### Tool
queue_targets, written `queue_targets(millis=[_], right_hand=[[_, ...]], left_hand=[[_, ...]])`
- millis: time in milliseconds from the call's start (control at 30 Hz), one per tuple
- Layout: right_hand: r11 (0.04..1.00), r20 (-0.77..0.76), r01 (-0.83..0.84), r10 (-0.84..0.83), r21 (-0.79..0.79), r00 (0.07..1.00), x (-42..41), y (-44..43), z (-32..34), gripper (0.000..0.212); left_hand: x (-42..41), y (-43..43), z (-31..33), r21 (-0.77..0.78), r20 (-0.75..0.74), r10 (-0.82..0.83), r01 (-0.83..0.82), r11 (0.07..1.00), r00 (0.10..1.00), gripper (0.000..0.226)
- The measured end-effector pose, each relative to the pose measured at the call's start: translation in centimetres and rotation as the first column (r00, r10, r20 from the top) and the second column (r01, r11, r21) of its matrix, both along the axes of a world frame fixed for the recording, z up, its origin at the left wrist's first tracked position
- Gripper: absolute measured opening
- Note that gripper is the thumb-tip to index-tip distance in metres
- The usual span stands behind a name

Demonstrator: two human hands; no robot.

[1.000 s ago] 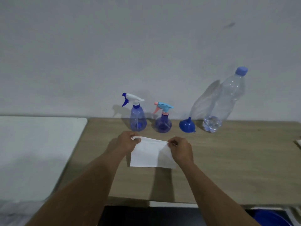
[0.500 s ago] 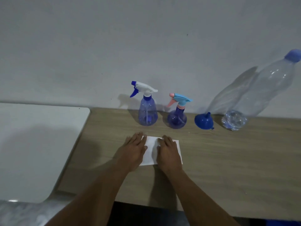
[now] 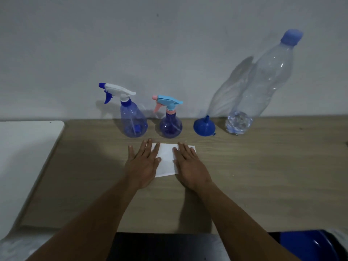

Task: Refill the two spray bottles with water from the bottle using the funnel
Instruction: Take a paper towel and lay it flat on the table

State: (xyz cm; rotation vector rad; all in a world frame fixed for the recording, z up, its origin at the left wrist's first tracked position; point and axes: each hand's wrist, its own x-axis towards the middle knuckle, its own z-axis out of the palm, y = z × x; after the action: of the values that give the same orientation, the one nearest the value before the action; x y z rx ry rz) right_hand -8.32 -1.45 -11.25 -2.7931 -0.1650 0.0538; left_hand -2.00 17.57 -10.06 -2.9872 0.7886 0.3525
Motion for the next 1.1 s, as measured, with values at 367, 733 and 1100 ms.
queue_targets(millis=[367,733,1100], right_hand=[[0.997,-0.115,-0.054,0.049,-0.047,0.992,-3.4,-11.6,0.1,0.076],[0.997,-0.127,-0.006,-0.003,-0.073,0.992,-9.1,-27.9,1.9,0.091],[0.984,-0.175,0.164,-0.174,-0.073,0.969,-13.5,-27.1,1.2,0.072]], left_hand=[[-3.9,-11.2,0.3,0.056,0.005,-0.046,0.046,0.997,0.999,0.070],[-8.5,-27.8,0.2,-0.016,-0.046,-0.119,0.118,0.993,0.992,0.060],[-11.7,-28.4,0.8,-0.014,-0.146,-0.144,0.143,0.990,0.979,0.062]])
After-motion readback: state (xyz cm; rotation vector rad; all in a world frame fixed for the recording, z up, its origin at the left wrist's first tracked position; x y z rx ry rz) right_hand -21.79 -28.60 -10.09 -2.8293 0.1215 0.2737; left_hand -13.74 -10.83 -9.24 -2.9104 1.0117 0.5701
